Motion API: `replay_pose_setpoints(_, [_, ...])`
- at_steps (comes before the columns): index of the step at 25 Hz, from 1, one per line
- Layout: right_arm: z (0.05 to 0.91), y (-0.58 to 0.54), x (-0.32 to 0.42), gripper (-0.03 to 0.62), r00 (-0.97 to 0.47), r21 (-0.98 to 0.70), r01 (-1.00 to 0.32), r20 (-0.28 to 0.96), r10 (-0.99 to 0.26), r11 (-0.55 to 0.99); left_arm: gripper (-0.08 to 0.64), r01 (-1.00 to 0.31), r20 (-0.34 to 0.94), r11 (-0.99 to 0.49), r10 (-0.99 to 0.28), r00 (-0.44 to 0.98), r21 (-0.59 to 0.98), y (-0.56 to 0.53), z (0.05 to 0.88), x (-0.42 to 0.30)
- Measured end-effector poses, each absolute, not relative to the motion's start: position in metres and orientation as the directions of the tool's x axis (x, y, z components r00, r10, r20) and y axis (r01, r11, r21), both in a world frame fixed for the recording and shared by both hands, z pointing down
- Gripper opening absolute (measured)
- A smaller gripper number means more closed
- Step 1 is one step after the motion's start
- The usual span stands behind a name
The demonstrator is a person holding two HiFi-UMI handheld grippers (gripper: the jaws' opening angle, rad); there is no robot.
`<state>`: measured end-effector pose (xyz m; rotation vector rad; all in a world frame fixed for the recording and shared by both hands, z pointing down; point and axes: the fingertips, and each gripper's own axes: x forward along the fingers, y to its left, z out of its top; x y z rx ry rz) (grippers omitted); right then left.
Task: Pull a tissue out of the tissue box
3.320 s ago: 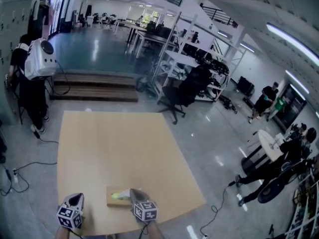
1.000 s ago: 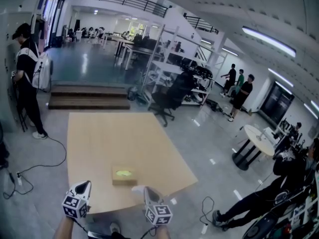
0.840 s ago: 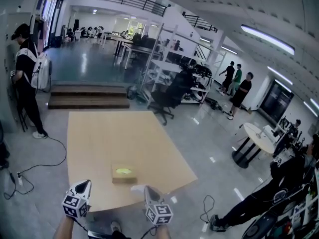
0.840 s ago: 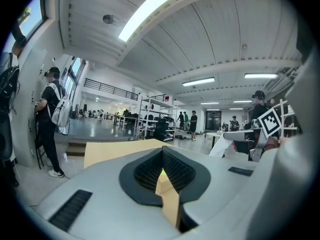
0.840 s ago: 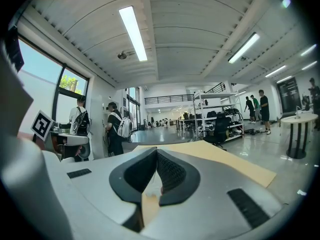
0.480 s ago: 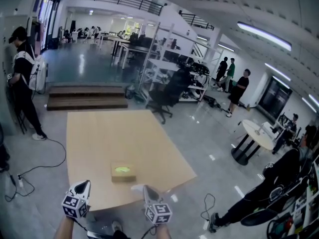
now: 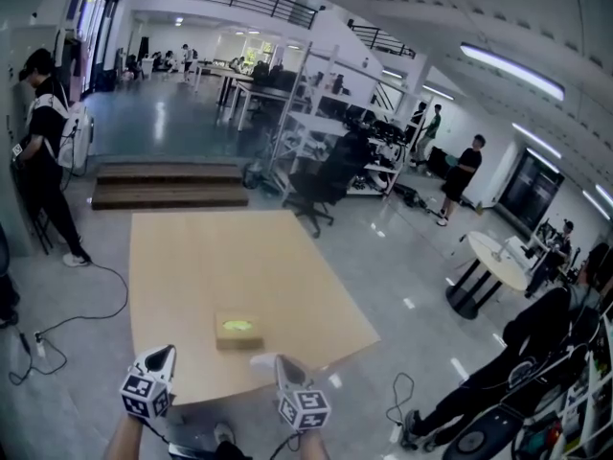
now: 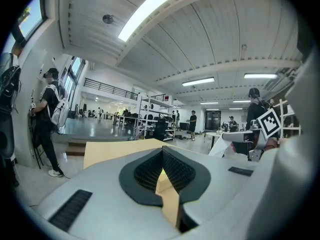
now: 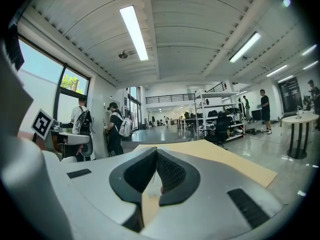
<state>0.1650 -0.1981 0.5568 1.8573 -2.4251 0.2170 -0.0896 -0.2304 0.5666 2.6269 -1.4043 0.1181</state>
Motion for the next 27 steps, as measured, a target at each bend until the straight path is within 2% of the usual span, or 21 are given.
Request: replay_pose_setpoints(27, [0.554,-0.200,0.162,0.002,-0.281,-0.070,-0.959,0.150,-0.948,0.273,0.008,-0.832,0.157,-0.542,-0.818,0.554,0.114,-0.233,0.579,-0.091])
